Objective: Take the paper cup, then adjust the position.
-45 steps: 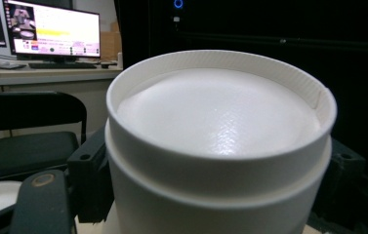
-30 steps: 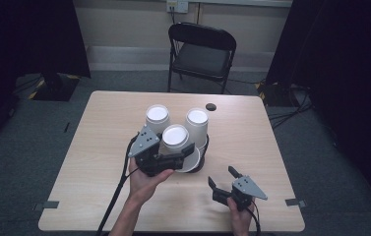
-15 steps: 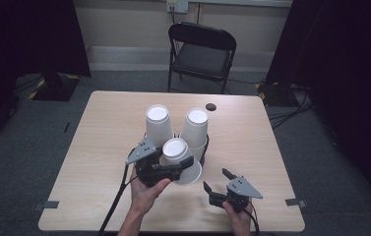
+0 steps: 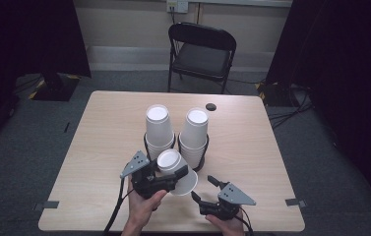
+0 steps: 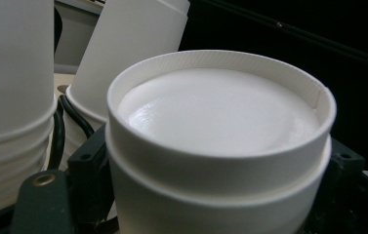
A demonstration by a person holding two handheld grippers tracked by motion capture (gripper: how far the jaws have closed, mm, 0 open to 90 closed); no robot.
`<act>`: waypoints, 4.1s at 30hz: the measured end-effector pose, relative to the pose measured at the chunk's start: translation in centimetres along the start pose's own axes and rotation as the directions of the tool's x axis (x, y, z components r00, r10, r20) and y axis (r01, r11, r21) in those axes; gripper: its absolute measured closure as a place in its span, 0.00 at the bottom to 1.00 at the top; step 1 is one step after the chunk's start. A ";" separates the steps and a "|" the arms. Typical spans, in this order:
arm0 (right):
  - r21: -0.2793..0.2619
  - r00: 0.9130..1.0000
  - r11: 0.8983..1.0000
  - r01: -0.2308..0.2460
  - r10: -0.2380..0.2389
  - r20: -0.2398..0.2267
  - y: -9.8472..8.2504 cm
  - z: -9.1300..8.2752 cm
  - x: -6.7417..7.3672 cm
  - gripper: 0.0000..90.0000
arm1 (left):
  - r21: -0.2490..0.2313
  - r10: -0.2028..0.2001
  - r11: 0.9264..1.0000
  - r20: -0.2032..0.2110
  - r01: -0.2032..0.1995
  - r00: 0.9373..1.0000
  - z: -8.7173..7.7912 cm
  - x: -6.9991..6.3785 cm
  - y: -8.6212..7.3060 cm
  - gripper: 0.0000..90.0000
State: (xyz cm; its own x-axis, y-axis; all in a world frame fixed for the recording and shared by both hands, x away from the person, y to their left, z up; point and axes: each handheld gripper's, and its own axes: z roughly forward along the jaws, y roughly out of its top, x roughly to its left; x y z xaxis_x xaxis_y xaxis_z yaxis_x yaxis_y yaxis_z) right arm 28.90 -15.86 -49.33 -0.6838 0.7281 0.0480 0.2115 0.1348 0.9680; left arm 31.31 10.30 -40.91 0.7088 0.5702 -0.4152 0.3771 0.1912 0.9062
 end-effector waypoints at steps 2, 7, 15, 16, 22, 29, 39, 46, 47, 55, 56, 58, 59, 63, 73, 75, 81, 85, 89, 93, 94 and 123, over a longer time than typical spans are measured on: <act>-0.023 1.000 1.000 -0.008 0.007 -0.031 0.1 -0.1 0.2 0.33 | 0.002 -0.031 1.000 0.003 0.031 1.000 -0.1 0.2 -0.3 0.24; -0.075 0.996 0.997 -0.020 0.013 -0.084 0.4 0.0 0.8 0.37 | 0.005 -0.066 0.998 0.028 0.066 0.997 -0.1 0.4 -0.8 0.24; -0.203 0.992 0.979 -0.010 -0.016 -0.125 1.2 0.6 1.5 0.48 | 0.014 -0.124 0.992 0.053 0.123 0.991 -0.4 1.1 -0.8 0.24; -0.212 0.992 0.977 -0.004 -0.023 -0.127 1.3 0.6 1.5 0.48 | 0.015 -0.129 0.992 0.053 0.128 0.990 -0.4 1.1 -0.9 0.24; -0.237 0.989 0.971 0.029 -0.062 -0.133 2.1 1.5 1.4 0.52 | 0.013 -0.154 0.988 0.065 0.153 0.986 -0.5 1.1 -0.7 0.24; -0.276 0.989 0.959 0.069 -0.101 -0.104 2.7 2.7 1.2 0.60 | 0.027 -0.164 0.986 0.081 0.163 0.983 -0.1 0.4 -0.3 0.24; -0.288 0.991 0.955 0.068 -0.099 -0.094 3.0 2.6 1.1 0.84 | 0.061 -0.138 0.989 0.085 0.133 0.987 0.2 0.4 -0.5 0.20; -0.298 0.992 0.954 0.023 -0.058 -0.108 3.1 1.9 0.9 0.92 | 0.059 -0.149 0.988 0.055 0.146 0.987 -0.2 1.0 -0.6 0.13; -0.298 0.992 0.954 0.023 -0.058 -0.108 3.1 1.9 0.9 0.92 | 0.059 -0.149 0.988 0.055 0.146 0.987 -0.2 1.0 -0.6 0.12; -0.287 0.993 0.955 0.079 -0.102 -0.066 3.1 1.7 1.0 0.94 | 0.098 -0.108 0.989 0.009 0.106 0.994 -0.7 0.6 -0.4 0.06; -0.293 0.994 0.954 0.062 -0.084 -0.064 3.1 1.5 0.8 0.94 | 0.093 -0.106 0.990 0.018 0.104 0.994 -0.8 0.7 -0.3 0.05; -0.295 0.995 0.953 0.064 -0.083 -0.055 3.2 1.4 0.7 0.96 | 0.089 -0.106 0.991 0.017 0.104 0.994 -0.9 0.8 -0.2 0.03; -0.296 0.995 0.953 0.064 -0.082 -0.048 3.2 1.3 0.7 0.96 | 0.085 -0.100 0.991 0.013 0.099 0.995 -1.0 0.9 -0.2 0.03; -0.294 0.996 0.954 0.055 -0.071 -0.045 3.2 1.1 0.4 0.96 | 0.091 -0.080 0.993 0.012 0.078 0.997 -1.2 0.9 -0.4 0.03; -0.260 0.998 0.965 -0.026 0.011 -0.057 3.0 0.3 -0.6 0.96 | 0.083 0.042 0.996 -0.035 -0.039 0.999 -2.2 1.1 -1.3 0.16; -0.241 0.998 0.970 -0.033 0.020 -0.059 3.0 0.3 -0.7 0.96 | 0.076 0.074 0.995 -0.046 -0.070 0.996 -2.4 1.5 -1.5 0.17; -0.205 0.998 0.978 -0.037 0.025 -0.062 2.9 0.1 -0.8 0.96 | 0.057 0.158 0.986 -0.021 -0.156 0.987 -3.1 2.1 -2.2 0.17; -0.175 0.998 0.984 -0.041 0.031 -0.061 2.9 0.0 -0.8 0.96 | 0.076 0.187 0.980 -0.063 -0.182 0.980 -3.3 2.3 -2.3 0.23; -0.132 0.999 0.991 -0.025 0.020 -0.043 2.8 -0.1 -1.0 0.96 | 0.088 0.243 0.968 -0.081 -0.236 0.967 -3.4 2.6 -2.6 0.20; -0.113 0.999 0.993 -0.032 0.027 -0.046 2.8 0.0 -1.2 0.96 | 0.145 0.318 0.942 -0.107 -0.301 0.942 -3.1 2.3 -2.5 0.17; -0.094 0.998 0.995 -0.028 0.022 -0.057 2.8 0.0 -1.2 0.96 | 0.166 0.342 0.932 -0.110 -0.322 0.933 -3.1 2.1 -2.4 0.17; 0.245 0.983 0.968 0.054 -0.008 -0.183 6.1 1.8 -2.5 0.96 | 0.304 0.557 0.791 -0.001 -0.531 0.830 -3.2 1.6 -2.7 0.17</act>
State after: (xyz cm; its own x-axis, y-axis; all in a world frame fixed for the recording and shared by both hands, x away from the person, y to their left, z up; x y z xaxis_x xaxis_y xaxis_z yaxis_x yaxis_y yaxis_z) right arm 33.16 -15.64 -43.96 -0.8017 0.5918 0.0842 0.3390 0.3341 0.8795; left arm 29.51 13.28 -43.82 0.7982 0.5807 0.1603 0.1032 -0.3940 0.9133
